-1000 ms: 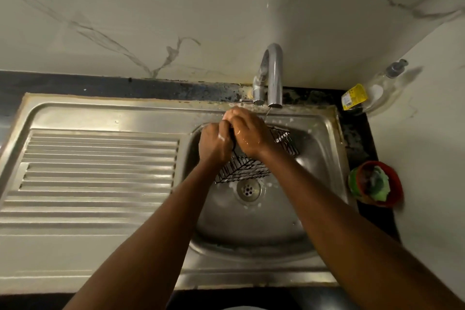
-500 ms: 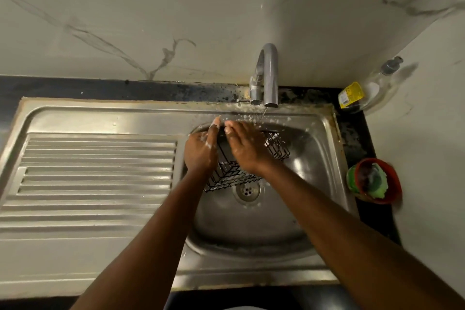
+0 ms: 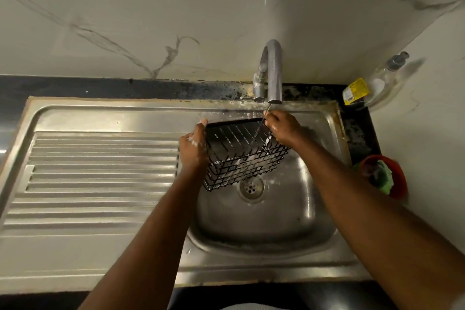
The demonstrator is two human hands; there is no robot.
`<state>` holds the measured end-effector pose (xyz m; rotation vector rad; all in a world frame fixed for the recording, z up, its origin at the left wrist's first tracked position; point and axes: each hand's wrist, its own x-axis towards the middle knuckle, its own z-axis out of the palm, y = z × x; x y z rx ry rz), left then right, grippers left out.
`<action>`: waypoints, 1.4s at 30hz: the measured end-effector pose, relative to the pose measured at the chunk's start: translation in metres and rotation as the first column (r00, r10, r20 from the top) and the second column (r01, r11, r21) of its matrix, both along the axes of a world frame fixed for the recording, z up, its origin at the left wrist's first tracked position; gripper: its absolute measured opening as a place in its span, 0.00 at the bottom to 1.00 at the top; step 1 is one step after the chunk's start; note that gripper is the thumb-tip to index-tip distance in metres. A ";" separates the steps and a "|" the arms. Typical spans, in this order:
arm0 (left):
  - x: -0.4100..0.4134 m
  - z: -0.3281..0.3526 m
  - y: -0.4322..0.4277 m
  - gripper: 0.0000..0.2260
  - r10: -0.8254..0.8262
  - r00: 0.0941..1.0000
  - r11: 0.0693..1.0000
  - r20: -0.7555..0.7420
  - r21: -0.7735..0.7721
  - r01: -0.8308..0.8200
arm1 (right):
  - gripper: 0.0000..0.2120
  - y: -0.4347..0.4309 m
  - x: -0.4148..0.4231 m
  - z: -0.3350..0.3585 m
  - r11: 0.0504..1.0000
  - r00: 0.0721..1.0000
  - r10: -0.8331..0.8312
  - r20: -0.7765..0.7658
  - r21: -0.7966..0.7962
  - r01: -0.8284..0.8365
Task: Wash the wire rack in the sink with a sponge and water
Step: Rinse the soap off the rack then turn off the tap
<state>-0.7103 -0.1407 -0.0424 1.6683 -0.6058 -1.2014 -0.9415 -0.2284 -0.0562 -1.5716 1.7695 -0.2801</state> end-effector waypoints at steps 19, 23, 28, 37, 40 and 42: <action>-0.040 -0.004 -0.011 0.18 -0.399 0.696 0.890 0.596 0.071 0.450 | 0.25 -0.005 0.049 0.060 0.916 0.887 0.334 -0.318 -0.114 -0.386; -0.031 -0.011 -0.015 0.33 -0.390 0.719 0.886 0.575 0.022 0.463 | 0.23 -0.008 0.026 0.055 0.980 0.973 0.179 0.142 0.064 -0.190; -0.028 -0.018 -0.008 0.36 -0.344 0.785 0.920 0.515 0.015 0.393 | 0.29 -0.011 0.018 0.039 0.967 0.942 0.002 0.337 0.238 -0.087; -0.033 -0.022 -0.006 0.28 -0.302 0.870 0.953 0.389 0.103 0.285 | 0.24 0.023 0.041 0.059 0.996 0.969 0.080 0.236 0.023 -0.088; -0.029 -0.026 -0.008 0.31 -0.300 0.869 0.954 0.392 0.101 0.284 | 0.16 0.029 0.047 0.052 0.938 0.942 0.296 0.160 -0.235 -0.255; -0.028 -0.024 -0.010 0.33 -0.297 0.874 0.953 0.383 0.058 0.299 | 0.19 0.029 0.046 0.054 0.874 0.905 0.403 0.134 -0.349 -0.338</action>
